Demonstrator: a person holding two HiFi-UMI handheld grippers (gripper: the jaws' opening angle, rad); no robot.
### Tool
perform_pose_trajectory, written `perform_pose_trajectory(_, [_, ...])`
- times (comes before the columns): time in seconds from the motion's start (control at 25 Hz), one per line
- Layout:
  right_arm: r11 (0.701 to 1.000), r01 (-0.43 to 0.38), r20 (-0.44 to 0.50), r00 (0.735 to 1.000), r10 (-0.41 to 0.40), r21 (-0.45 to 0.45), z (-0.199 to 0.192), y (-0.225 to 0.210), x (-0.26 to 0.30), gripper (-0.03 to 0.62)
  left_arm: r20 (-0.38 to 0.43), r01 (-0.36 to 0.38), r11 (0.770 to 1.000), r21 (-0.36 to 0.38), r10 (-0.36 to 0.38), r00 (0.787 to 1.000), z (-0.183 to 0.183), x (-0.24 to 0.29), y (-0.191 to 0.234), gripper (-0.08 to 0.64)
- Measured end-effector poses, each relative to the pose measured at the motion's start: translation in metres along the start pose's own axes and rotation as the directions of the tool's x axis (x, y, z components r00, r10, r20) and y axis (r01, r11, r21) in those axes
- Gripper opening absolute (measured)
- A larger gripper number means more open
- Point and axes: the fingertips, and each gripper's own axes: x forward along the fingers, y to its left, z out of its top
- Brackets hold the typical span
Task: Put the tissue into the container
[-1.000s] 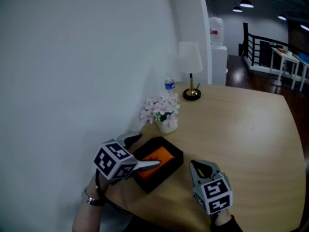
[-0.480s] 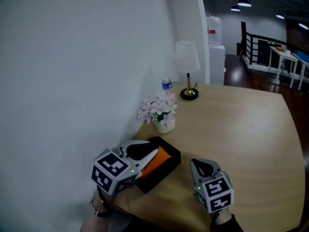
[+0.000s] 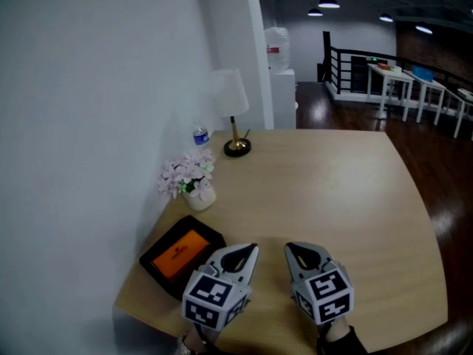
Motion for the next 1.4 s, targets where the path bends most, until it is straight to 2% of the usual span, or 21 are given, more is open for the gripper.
perform_pose_trajectory(0.16, [0.993,0.116,-0.022,0.993,-0.115,0.034,-0.021,-0.053,-0.033,0.002,0.013,0.026,0.999,-0.041,-0.025,1.000,-0.011,0.043,-0.039,0.002])
perform_pose_trajectory(0.32, [0.971,0.228,-0.044,0.973,-0.226,0.073,-0.044,-0.101,-0.063,0.000,0.008,0.043,0.996,-0.080,-0.043,0.999,-0.024,0.080,-0.066,0.002])
perform_pose_trajectory(0.48, [0.953,0.289,-0.052,0.957,-0.285,0.093,-0.058,-0.133,-0.089,0.000,0.007,0.049,0.992,-0.113,-0.049,0.999,-0.031,0.098,-0.086,0.002])
perform_pose_trajectory(0.76, [0.946,0.309,-0.067,0.950,-0.304,0.102,-0.076,-0.148,-0.099,0.000,-0.009,0.045,0.992,-0.116,-0.047,0.999,-0.042,0.105,-0.095,0.002])
perform_pose_trajectory(1.0, [0.949,0.295,-0.072,0.955,-0.288,0.113,-0.080,-0.149,-0.095,0.000,-0.015,0.025,0.993,-0.114,-0.027,1.000,-0.043,0.107,-0.091,0.002])
perform_pose_trajectory(1.4, [0.948,0.290,-0.075,0.956,-0.283,0.128,-0.083,-0.148,-0.092,0.000,-0.025,0.037,0.994,-0.104,-0.040,0.999,-0.045,0.109,-0.093,0.002])
